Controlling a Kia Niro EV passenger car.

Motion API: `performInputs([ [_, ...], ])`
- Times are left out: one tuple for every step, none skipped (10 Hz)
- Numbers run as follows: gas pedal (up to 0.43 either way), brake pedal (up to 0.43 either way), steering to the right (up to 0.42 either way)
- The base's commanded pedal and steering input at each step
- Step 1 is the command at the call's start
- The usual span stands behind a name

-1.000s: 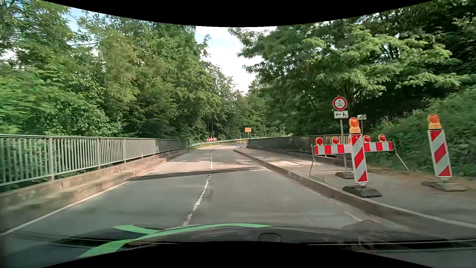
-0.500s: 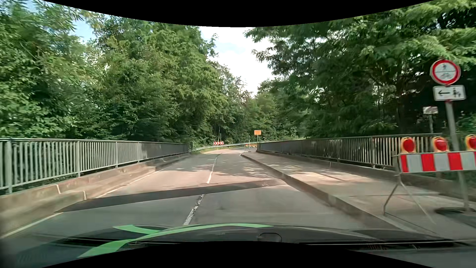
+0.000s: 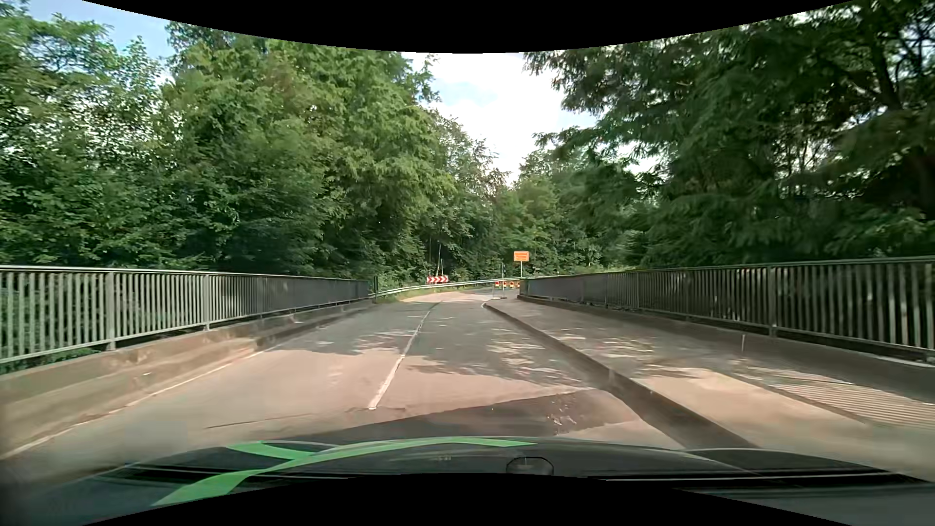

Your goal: Follow the waypoints while adhering to traffic rules and regulations

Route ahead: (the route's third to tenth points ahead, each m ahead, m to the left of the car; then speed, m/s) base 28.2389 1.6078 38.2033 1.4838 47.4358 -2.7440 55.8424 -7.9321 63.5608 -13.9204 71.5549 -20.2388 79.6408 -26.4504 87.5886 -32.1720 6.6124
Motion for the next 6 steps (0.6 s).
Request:
performInputs([
  [0.000,0.000,-0.040],
  [0.000,0.000,-0.040],
  [0.028,0.000,-0.040],
  [0.059,0.000,-0.039],
  [0.130,0.000,-0.039],
  [0.130,0.000,-0.039],
])
